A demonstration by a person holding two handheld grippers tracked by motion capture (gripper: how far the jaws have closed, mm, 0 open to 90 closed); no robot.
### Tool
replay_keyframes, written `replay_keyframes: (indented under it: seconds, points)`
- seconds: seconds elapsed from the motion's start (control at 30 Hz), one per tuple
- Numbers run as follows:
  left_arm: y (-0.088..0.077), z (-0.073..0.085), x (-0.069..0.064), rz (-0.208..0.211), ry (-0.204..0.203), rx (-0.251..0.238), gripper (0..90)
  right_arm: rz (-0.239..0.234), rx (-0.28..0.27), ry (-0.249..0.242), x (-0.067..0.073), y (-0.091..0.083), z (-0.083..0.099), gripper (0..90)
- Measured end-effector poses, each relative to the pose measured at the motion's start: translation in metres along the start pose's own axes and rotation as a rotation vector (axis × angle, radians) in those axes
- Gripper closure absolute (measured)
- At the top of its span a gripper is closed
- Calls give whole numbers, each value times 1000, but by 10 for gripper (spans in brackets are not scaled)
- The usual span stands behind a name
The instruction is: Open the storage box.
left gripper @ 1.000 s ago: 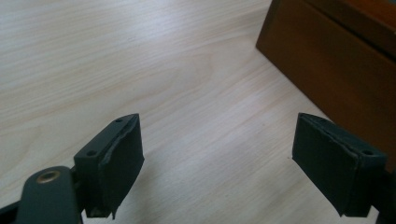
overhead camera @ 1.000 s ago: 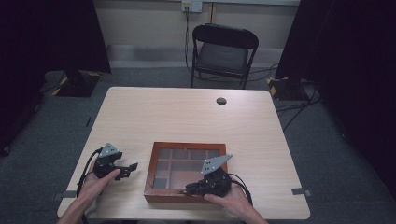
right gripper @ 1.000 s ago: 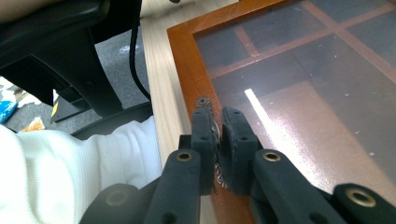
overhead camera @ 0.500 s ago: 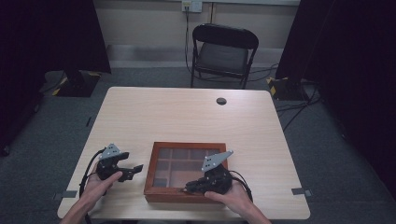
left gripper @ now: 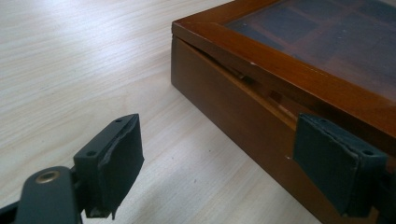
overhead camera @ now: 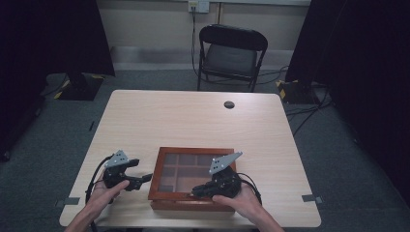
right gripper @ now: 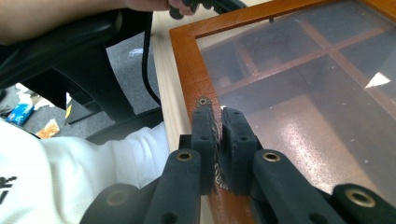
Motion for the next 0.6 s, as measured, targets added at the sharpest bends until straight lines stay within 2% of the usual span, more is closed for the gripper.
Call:
replay_keyframes:
  seconds: [0.33, 0.5, 0.6]
  points:
    - [0, -5, -8, 46, 17, -28, 156, -6, -6, 3, 4, -11, -14, 846]
    - [-1, -12, -14, 68, 29, -77, 156, -13, -20, -9, 6, -18, -26, 847]
    - [-1, -16, -17, 67, 37, -98, 156, -10, -24, -13, 8, -22, -32, 847]
Point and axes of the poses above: each handheld gripper's, and its own axes: y roughly forward along the jaws, z roughly out of its underside, x roughly to its left, the point moved 7 cm from there along y, roughly forward along the jaws, and after that the axes turned 15 degrees about y, right-handed, at the moved point
